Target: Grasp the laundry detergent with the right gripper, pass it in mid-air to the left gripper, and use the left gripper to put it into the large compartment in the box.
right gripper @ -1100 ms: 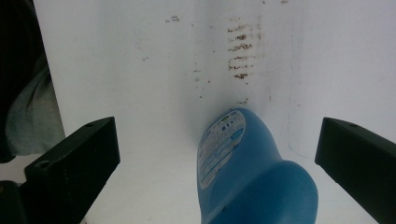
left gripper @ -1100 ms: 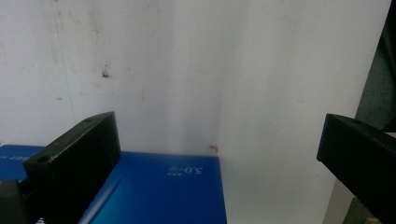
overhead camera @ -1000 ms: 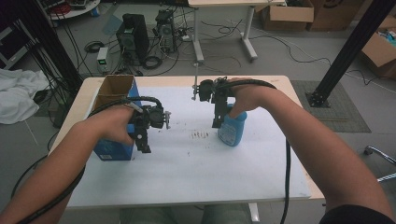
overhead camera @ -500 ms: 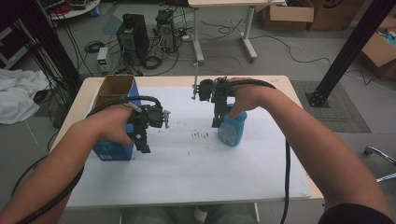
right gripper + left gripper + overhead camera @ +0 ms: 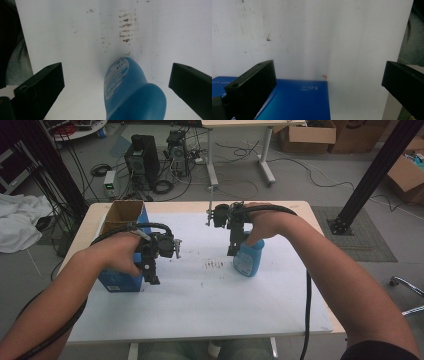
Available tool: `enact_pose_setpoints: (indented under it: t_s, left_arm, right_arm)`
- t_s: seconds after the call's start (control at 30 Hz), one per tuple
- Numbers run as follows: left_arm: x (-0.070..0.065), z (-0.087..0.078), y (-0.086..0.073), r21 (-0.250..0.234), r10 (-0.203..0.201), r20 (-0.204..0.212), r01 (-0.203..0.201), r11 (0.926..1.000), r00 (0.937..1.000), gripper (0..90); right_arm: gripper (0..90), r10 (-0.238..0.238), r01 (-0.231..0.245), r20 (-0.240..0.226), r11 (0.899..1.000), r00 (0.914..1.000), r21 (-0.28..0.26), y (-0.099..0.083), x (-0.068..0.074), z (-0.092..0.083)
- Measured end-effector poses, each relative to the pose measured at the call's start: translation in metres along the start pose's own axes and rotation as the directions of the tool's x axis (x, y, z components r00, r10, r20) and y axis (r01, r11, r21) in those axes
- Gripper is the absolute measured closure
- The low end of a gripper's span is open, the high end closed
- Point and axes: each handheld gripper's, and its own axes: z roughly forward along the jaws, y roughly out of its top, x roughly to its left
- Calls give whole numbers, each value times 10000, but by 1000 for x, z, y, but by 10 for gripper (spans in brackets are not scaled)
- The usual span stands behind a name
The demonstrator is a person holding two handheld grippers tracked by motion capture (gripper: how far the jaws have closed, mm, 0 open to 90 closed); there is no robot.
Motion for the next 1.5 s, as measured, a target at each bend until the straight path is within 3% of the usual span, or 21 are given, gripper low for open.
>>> enact_pose_setpoints:
  t_s: [0.37, 0.53, 0.63, 0.67, 0.7, 0.73, 0.77, 0.8, 0.83, 0.87, 0.93, 1.0, 1.03, 1.13, 1.2, 1.23, 1.27, 1.3, 1.33, 1.4, 1.5]
  left_arm:
    - [-1, 2, -4, -107, -144, -1, 144, 9998, 9999, 1]
    - [-1, -5, -8, -239, -151, -213, 146, 9996, 9997, 0]
    - [-1, -6, -10, -293, -221, -233, 214, 9993, 9995, 0]
    - [-1, -6, -10, -293, -221, -233, 214, 9993, 9995, 0]
    - [-1, -6, -10, -274, -167, -245, 161, 9995, 9996, 0]
    - [-1, -6, -10, -289, -148, -242, 141, 9995, 9996, 0]
    - [-1, -6, -10, -298, -141, -245, 134, 9995, 9996, 0]
    - [-1, -5, -10, -317, -145, -242, 138, 9994, 9996, 0]
    - [-1, -4, -11, -339, -111, -212, 104, 9994, 9997, 0]
    - [-1, -4, -11, -339, -111, -212, 104, 9994, 9997, 0]
    - [-1, -4, -12, -308, -108, -194, 102, 9995, 9998, 0]
    - [-1, -3, -13, -277, -158, -143, 154, 9995, 9998, 0]
    - [-1, -2, -14, -350, -189, -142, 184, 9992, 9997, 0]
    - [-1, -3, -16, -341, -254, -85, 251, 9991, 9996, 1]
    - [-2, -3, -17, -276, -240, -81, 238, 9993, 9997, 0]
    - [-2, -3, -17, -276, -240, -81, 238, 9993, 9997, 0]
    - [-2, -2, -18, -225, -231, -63, 230, 9995, 9997, 0]
    - [-2, -3, -18, -113, -222, -70, 221, 9997, 9997, 0]
    - [-2, -3, -18, -113, -222, -70, 221, 9997, 9997, 0]
    - [-3, -3, -19, -134, -267, -95, 266, 9996, 9996, 0]
    - [-4, -5, -18, -114, -218, -108, 217, 9997, 9997, 0]
  right_arm:
    - [0, -19, 19, -3, 10000, 10000, -68, 2, -1, 5]
    - [0, 221, -212, 99, 9961, 9997, -854, -1, -1, 0]
    - [0, 611, -553, 205, 9751, 9979, -2149, -7, -3, -9]
    - [0, 850, -753, 256, 9621, 9961, -2623, -10, -3, -11]
    - [0, 850, -753, 256, 9621, 9961, -2623, -10, -3, -11]
    - [0, 1577, -1313, 383, 9145, 9867, -3827, -17, -6, -15]
    - [0, 1577, -1313, 383, 9145, 9867, -3827, -17, -6, -15]
    - [0, 2039, -1661, 313, 8687, 9785, -4667, -23, -8, -18]
    - [0, 2324, -1815, 378, 8416, 9719, -5087, -27, -9, -20]
    - [0, 2324, -1815, 378, 8416, 9719, -5087, -27, -9, -20]
    - [0, 2842, -2088, 417, 7884, 9578, -5787, -36, -11, -24]
    - [0, 3256, -2334, 351, 7447, 9449, -6252, -44, -14, -28]
    - [0, 3602, -2392, 553, 7186, 9312, -6529, -51, -15, -32]
    - [0, 4112, -2717, 365, 6637, 9108, -6969, -65, -19, -38]
    - [0, 4280, -2999, -196, 5993, 9036, -7422, -75, -21, -41]
    - [0, 4384, -3089, -335, 5750, 8981, -7576, -80, -22, -42]
    - [0, 4384, -3089, -335, 5750, 8981, -7576, -80, -22, -42]
    - [0, 4643, -3096, -251, 5483, 8853, -7769, -91, -20, -45]
    - [0, 4643, -3096, -251, 5483, 8853, -7769, -91, -20, -45]
    - [0, 4919, -3128, -154, 5290, 8705, -7889, -106, -17, -48]
    - [0, 5018, -3202, -216, 5177, 8647, -7933, -118, -14, -49]
